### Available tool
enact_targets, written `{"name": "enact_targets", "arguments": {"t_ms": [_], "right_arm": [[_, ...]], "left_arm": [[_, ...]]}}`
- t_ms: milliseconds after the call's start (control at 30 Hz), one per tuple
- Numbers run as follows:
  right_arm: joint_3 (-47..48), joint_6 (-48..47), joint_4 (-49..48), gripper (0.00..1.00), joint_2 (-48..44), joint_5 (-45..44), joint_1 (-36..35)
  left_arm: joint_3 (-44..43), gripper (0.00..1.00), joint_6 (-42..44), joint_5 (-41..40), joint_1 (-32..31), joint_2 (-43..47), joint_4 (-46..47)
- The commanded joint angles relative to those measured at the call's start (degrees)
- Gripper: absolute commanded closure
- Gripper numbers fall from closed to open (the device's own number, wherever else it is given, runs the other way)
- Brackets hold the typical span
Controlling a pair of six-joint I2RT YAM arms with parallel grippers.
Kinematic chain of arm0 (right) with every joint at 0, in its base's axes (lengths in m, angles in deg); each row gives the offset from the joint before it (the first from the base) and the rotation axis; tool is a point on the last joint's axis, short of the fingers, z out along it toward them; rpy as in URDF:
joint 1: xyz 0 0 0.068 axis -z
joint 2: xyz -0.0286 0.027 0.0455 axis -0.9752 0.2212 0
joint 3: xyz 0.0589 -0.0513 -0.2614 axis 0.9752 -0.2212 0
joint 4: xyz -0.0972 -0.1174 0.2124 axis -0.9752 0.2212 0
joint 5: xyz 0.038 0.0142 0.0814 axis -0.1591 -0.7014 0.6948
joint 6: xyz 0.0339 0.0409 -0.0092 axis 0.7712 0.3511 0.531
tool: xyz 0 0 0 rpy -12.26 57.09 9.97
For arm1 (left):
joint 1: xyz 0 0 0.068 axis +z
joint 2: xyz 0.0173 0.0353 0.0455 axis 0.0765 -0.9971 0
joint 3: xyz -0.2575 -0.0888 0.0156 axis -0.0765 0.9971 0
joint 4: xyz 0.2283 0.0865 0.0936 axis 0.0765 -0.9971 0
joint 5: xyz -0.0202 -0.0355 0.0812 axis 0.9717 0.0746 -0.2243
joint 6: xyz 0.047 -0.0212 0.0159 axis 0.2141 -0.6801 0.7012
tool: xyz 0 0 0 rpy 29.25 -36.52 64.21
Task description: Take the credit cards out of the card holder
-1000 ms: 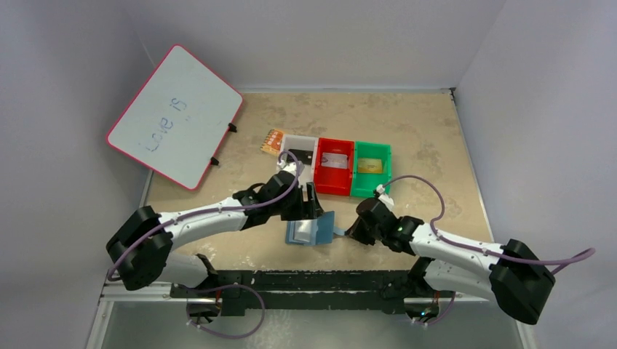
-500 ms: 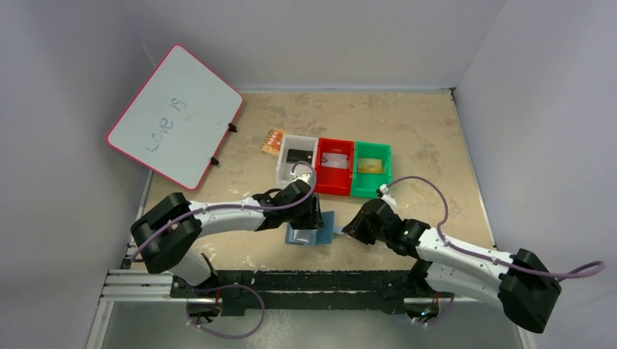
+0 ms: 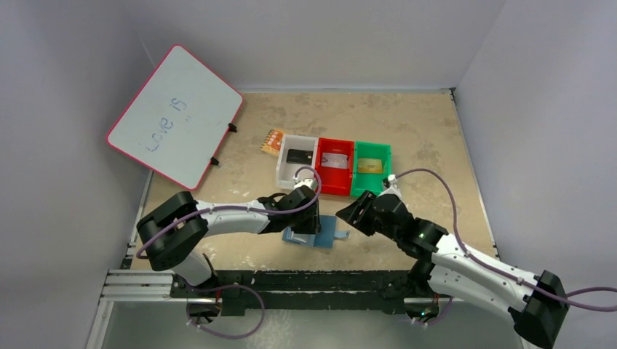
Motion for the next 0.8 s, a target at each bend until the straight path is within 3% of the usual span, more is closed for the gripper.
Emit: {"name": "enact_targets", "arguments": {"t_ms": [0,233,333,500,633,767], "right_arm": [[-0.01,-0.18,-7.04,0.51,1.22,-1.14,0.15],[1.25,-1.24,-14.85,0.82,10.32,1.25,0.21],[2.27,-1.56,-16.23,0.90,14.93,2.75,0.48],[-0.16,-1.15,-23.40,0.93,22.08,7.05,1.11],[-4.88,1.40,-35.09,0.93,26.96,12.78,2.47],[-4.63,0.78,-33.07,0.93,30.35,13.93,2.85]], "left_arm": [[-0.54,0.68,0.32,-2.64,-0.68,0.18,-2.20],[-0.46,0.70,0.20,-3.32,-0.86,0.92,-2.57],[-0.25,0.70,0.09,-3.68,-0.87,1.51,-2.72],[0.30,0.71,-0.23,-4.01,-0.87,2.42,-2.58],[0.94,0.71,-0.53,-4.76,-0.89,3.97,-2.63],[0.33,0.66,-0.30,-6.61,-0.84,7.25,-4.52]]}}
